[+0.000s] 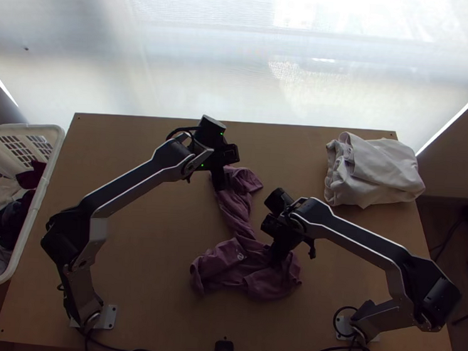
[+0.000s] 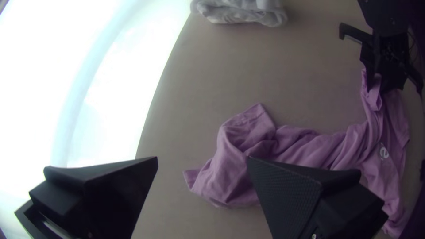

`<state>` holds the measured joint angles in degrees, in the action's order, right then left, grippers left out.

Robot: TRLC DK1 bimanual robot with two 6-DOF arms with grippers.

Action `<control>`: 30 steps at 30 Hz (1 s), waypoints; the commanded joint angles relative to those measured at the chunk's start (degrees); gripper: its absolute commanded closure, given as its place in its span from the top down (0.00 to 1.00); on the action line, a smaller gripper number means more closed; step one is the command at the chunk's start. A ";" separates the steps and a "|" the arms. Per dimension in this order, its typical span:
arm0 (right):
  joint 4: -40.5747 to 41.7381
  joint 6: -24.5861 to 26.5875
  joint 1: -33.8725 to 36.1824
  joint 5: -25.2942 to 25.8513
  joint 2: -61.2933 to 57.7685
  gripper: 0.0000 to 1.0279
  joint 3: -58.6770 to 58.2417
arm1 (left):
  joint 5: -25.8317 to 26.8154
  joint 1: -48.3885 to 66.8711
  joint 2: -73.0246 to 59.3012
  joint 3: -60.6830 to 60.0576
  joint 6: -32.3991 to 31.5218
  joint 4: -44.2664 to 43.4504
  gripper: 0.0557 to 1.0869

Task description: Fold the t-shirt

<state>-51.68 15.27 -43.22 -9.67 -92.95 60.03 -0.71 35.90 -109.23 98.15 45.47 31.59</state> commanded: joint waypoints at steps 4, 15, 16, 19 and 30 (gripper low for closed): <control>2.73 -0.50 0.16 -0.17 3.91 0.03 -2.55 | 0.10 1.89 -6.96 11.89 -2.49 9.10 0.95; 2.64 -0.77 5.69 -0.17 8.84 0.03 -3.34 | 2.20 3.21 -17.86 31.84 -11.99 26.41 0.95; 2.55 -0.77 5.78 -0.17 9.27 0.03 -3.60 | 2.20 3.56 -18.21 31.84 -12.16 27.20 0.95; 2.46 -1.03 6.57 -0.17 10.42 0.03 -3.96 | 2.20 4.79 -19.62 33.25 -13.39 31.86 0.95; 2.37 -1.03 7.89 -0.17 12.53 0.03 -4.22 | 2.03 6.55 -21.73 32.63 -16.21 28.00 0.95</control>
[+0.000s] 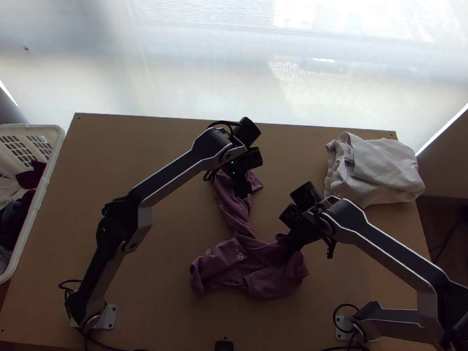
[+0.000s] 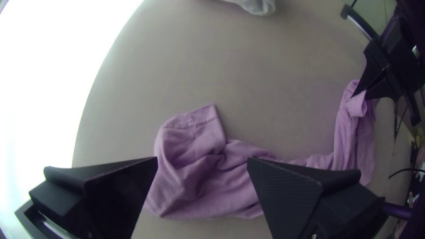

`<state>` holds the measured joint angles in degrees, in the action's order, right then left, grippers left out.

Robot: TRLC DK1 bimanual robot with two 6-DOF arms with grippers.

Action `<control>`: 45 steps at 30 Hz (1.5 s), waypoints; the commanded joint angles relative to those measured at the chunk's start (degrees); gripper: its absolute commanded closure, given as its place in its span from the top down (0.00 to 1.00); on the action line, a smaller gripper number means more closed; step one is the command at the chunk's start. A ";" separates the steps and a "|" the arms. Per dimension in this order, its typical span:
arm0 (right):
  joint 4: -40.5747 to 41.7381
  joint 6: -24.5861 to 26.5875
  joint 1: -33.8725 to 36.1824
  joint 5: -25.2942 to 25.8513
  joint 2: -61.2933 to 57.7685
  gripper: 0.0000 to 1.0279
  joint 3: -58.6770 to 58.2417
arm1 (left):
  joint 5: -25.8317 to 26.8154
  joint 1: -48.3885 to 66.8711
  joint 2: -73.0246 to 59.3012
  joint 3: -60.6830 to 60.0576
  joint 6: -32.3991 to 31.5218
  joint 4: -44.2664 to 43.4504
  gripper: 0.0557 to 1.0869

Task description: Fold the t-shirt

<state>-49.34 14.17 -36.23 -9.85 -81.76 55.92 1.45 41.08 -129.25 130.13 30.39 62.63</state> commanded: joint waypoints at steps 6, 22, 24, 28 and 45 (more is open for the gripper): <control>-0.05 -0.02 0.90 0.00 2.74 0.03 -0.81 | -0.49 2.07 -3.38 0.66 -5.17 -7.44 0.95; -0.49 -0.02 2.65 0.00 5.64 0.03 -1.43 | 2.33 4.62 -6.28 0.04 -15.54 -9.11 0.95; -0.49 -0.02 2.65 0.00 5.64 0.03 -1.52 | 2.33 4.89 -6.89 0.04 -16.59 -9.11 0.95; -0.49 -0.02 2.65 0.00 6.08 0.03 -1.34 | 1.62 6.64 -7.42 -0.49 -15.54 -8.75 0.94; -1.20 0.15 3.09 0.00 8.02 0.03 -1.52 | -8.31 4.62 -10.23 -1.98 -8.42 -12.18 0.85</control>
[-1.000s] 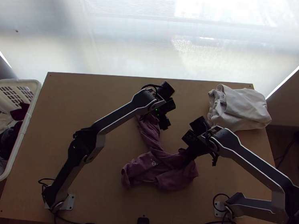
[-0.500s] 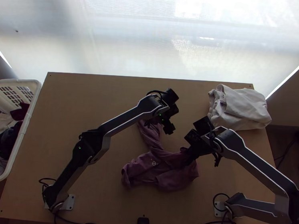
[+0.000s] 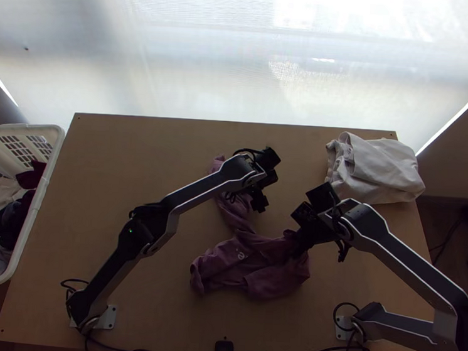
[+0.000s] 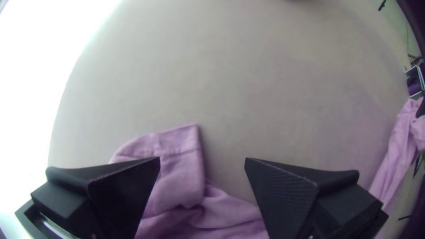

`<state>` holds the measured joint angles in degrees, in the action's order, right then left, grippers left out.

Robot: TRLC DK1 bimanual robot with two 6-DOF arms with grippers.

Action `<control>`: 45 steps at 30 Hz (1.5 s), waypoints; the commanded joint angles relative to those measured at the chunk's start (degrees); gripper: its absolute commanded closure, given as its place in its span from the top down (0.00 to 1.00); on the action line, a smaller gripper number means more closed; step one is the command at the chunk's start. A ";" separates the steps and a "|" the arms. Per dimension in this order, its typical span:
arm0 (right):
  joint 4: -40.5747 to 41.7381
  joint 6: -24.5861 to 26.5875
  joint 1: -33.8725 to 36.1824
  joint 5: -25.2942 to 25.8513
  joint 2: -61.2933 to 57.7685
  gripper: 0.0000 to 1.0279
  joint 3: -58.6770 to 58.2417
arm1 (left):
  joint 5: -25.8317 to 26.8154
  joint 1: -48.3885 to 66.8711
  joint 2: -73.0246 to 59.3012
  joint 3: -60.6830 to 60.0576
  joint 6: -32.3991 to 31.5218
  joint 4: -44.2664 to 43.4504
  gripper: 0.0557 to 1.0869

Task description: Fold the t-shirt

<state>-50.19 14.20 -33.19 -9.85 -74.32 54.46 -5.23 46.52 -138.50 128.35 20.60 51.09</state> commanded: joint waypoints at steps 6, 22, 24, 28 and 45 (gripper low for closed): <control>-0.34 0.22 0.05 0.00 0.58 0.03 0.04 | -1.88 -1.61 -1.51 -0.21 1.72 -0.82 0.65; -0.61 0.13 0.05 0.00 0.85 0.03 0.21 | -0.57 -5.48 1.30 0.93 -0.74 0.50 0.04; -0.61 0.13 0.23 -0.09 1.20 0.03 0.65 | -0.48 -6.80 3.06 0.93 -1.88 0.59 0.04; -0.96 0.04 0.41 0.00 1.90 0.03 1.09 | -0.30 -10.14 8.15 0.93 -5.04 1.91 0.04; -8.16 -5.49 3.39 0.00 3.13 0.03 27.63 | 7.17 -31.58 38.30 0.23 -13.74 12.10 0.04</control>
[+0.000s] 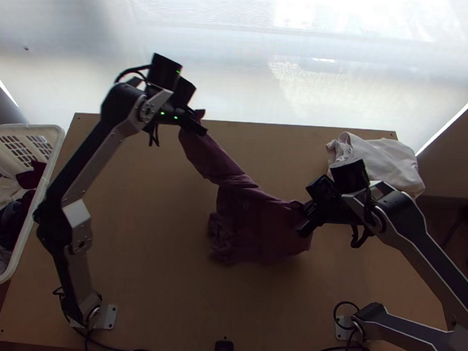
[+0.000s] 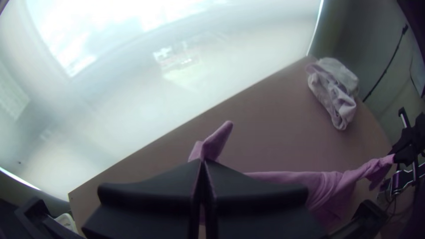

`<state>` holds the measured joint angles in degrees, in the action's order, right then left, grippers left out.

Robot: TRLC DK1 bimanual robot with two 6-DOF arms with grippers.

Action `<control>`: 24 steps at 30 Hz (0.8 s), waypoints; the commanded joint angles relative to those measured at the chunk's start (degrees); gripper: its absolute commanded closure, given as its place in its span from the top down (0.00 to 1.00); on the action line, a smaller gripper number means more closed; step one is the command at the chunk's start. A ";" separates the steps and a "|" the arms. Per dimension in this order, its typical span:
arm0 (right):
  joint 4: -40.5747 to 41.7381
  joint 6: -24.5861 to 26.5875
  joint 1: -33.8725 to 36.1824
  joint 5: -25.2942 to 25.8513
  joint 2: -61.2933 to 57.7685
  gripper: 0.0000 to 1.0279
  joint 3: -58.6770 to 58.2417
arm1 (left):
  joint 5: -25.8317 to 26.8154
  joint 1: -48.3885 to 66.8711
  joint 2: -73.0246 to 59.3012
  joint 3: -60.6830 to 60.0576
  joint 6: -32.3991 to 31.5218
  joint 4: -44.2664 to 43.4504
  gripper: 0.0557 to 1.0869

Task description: Fold the t-shirt

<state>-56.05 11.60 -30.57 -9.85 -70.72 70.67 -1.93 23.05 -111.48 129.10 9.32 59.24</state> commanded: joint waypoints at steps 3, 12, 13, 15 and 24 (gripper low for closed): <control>-3.89 -3.42 1.56 -0.09 -1.62 0.03 17.04 | 5.89 -11.10 17.00 -2.97 -3.43 5.00 0.04; -7.67 -2.72 -0.02 -0.17 -1.62 0.03 21.43 | 7.65 -17.77 25.96 -3.24 -2.91 12.04 0.04; -8.02 -2.72 -0.28 -0.26 -1.35 0.03 21.26 | 8.26 -18.39 27.02 -3.24 -2.82 12.74 0.04; -8.72 -2.54 -0.81 -0.61 -0.56 0.03 20.38 | 8.61 -18.65 28.86 -3.24 -2.55 14.58 0.04; -10.04 -2.02 -2.04 -1.93 4.01 0.03 13.70 | 12.39 -16.10 40.55 -11.76 -1.50 22.32 0.04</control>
<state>-64.99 9.06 -31.57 -11.20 -69.45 87.70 8.43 5.74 -79.92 123.92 7.20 77.32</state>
